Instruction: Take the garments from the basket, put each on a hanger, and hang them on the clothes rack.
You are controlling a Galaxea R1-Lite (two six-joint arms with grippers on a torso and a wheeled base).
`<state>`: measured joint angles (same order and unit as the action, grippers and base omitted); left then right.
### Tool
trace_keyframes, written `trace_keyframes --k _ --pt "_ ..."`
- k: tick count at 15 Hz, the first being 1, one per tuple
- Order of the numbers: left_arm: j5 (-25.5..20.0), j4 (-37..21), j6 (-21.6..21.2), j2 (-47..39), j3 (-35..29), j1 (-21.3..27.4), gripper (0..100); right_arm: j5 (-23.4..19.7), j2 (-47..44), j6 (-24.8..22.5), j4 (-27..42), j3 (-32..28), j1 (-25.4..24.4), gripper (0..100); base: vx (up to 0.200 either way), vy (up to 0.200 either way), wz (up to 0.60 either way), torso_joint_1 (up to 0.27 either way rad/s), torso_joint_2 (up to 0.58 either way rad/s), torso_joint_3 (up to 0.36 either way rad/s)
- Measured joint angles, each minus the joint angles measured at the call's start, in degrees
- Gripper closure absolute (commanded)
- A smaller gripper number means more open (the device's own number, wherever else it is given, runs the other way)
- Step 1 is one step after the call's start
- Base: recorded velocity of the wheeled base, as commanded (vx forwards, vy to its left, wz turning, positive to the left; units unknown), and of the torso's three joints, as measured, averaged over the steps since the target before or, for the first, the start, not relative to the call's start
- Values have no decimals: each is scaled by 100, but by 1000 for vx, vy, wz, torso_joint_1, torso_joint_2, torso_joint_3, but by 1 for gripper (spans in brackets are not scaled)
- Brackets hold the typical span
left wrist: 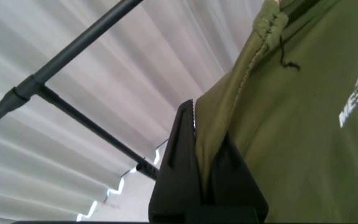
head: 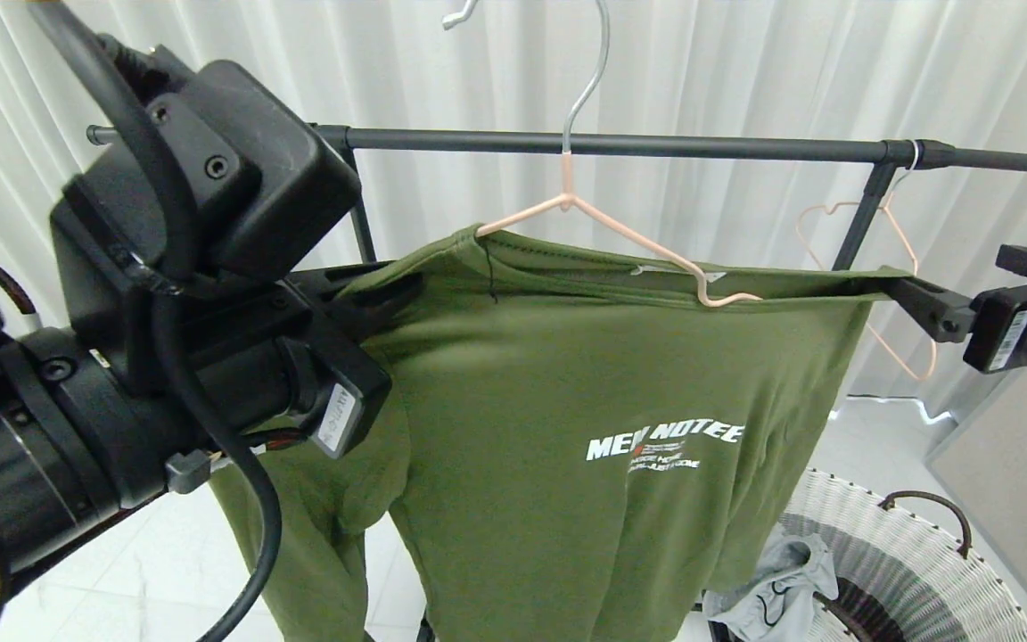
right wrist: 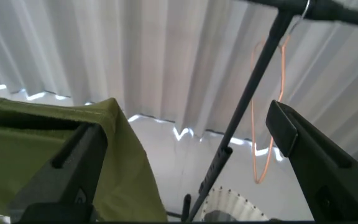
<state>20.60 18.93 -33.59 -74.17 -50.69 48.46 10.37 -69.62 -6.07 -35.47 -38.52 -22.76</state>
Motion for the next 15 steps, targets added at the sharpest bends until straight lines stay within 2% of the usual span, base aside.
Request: trace_keyframes --k 2,3,5,8,10,13,15 --pt "6 162 1 -20 20 -26 100 -236 389 -85 545 -54 -89 0 0 0 0 0 0 0" --pt "9 424 26 -50 33 -26 100 -382 617 -115 948 -56 -190 0 0 0 0 0 0 0" --pt "6 613 88 -102 74 -15 100 -811 1073 -191 1727 2 -436 0 0 0 0 0 0 0" --pt "4 685 424 -129 193 101 100 -1196 1359 -400 1797 7 -573 0 0 0 0 0 0 0" --pt "2 688 455 -113 265 149 100 -1390 1417 -468 1802 -45 -800 0 0 0 0 0 0 0" --pt "0 816 457 -94 330 160 100 -1456 1456 -482 1835 -74 -1298 0 0 0 0 0 0 0" --pt "-2 928 461 -88 406 171 100 -1460 1449 -514 1933 -74 -1442 0 0 0 0 0 0 0"
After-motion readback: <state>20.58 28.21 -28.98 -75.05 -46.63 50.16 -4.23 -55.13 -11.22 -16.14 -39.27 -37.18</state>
